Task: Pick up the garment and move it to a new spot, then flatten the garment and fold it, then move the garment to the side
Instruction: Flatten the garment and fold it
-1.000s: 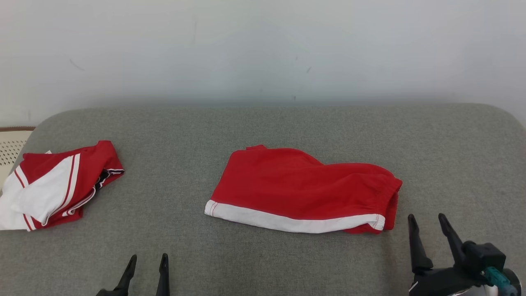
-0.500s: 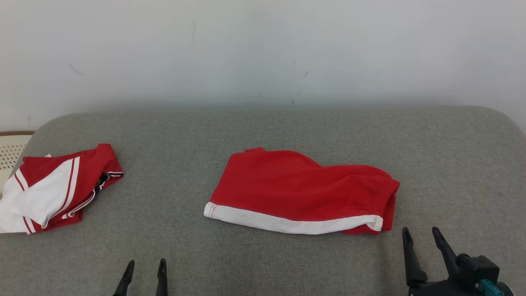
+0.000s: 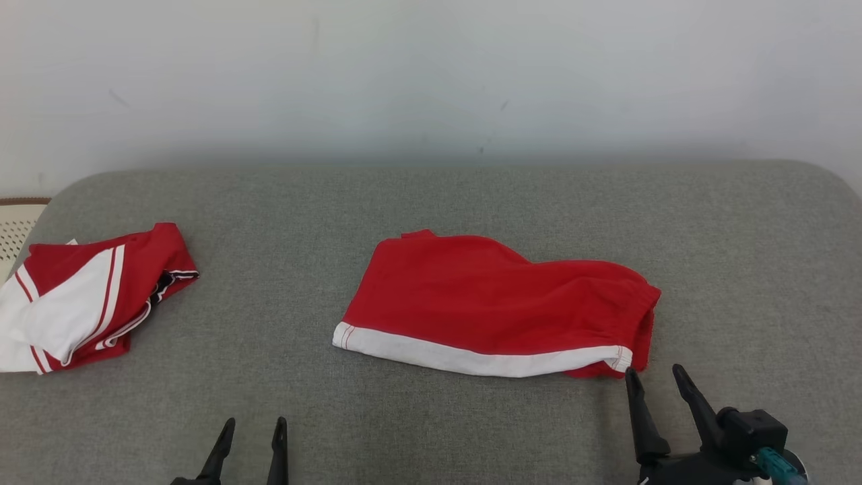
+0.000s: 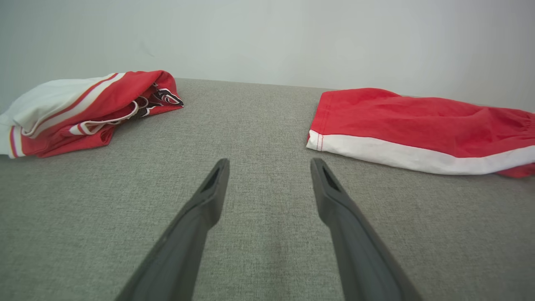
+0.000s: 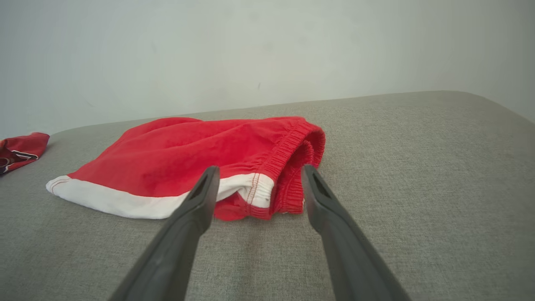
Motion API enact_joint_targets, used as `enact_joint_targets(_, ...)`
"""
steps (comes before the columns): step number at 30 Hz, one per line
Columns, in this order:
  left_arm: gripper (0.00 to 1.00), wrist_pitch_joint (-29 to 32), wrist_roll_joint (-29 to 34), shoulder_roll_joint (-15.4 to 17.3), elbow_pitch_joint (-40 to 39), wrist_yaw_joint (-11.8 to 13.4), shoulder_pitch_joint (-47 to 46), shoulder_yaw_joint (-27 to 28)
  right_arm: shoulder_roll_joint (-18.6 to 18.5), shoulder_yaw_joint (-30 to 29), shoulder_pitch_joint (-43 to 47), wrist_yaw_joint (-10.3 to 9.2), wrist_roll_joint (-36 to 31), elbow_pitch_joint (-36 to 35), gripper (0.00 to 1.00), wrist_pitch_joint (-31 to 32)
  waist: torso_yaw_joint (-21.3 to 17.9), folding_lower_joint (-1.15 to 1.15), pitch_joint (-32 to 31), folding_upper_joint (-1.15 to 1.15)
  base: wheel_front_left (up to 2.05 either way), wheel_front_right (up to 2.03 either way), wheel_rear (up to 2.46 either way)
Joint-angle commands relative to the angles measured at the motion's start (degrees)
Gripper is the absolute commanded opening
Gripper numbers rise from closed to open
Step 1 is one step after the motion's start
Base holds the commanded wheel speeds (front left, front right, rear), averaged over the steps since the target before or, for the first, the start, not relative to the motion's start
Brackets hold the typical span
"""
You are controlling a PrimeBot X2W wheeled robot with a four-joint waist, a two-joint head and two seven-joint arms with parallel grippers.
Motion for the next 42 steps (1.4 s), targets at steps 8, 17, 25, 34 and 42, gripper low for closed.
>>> enact_joint_targets(8, 1.00, -0.23, -0.41, 0.00, -0.50, -0.04, -2.36, -2.26, -0.22, 1.29, -4.13, 0.02, 3.84, 2.98, 1.00, -0.01, 1.02, 0.00, 4.45, 0.00, 0.00, 0.00, 0.00)
enact_joint_targets(17, 1.00, -0.23, 0.12, 0.00, -0.75, -0.70, -3.34, -2.34, -0.06, -0.29, -6.03, 0.02, 7.07, 5.42, 1.00, -0.01, 2.49, 0.00, 7.05, 0.00, 0.00, 0.00, 0.00)
enact_joint_targets(25, 1.00, -0.23, -0.13, 0.01, -0.54, -1.07, -4.13, -2.49, -0.33, 2.02, -7.73, 0.02, 8.81, 7.34, 1.00, -0.01, 3.51, 0.00, 7.78, 0.00, 0.00, 0.00, 0.00)
enact_joint_targets(34, 1.00, -0.23, -0.57, 0.00, -0.32, -0.97, -3.56, -2.75, -0.93, 3.93, -7.02, 0.02, 11.08, 6.89, 0.96, -0.01, 3.77, 0.00, 7.37, 0.00, 0.00, 0.00, 0.00)
enact_joint_targets(42, 1.00, -0.23, -0.47, 0.00, -0.15, -1.19, -3.37, -3.14, -1.52, 4.39, -6.30, 0.02, 16.59, 5.31, 1.00, -0.01, 3.51, 0.00, 7.11, 0.00, 0.00, 0.00, 0.00)
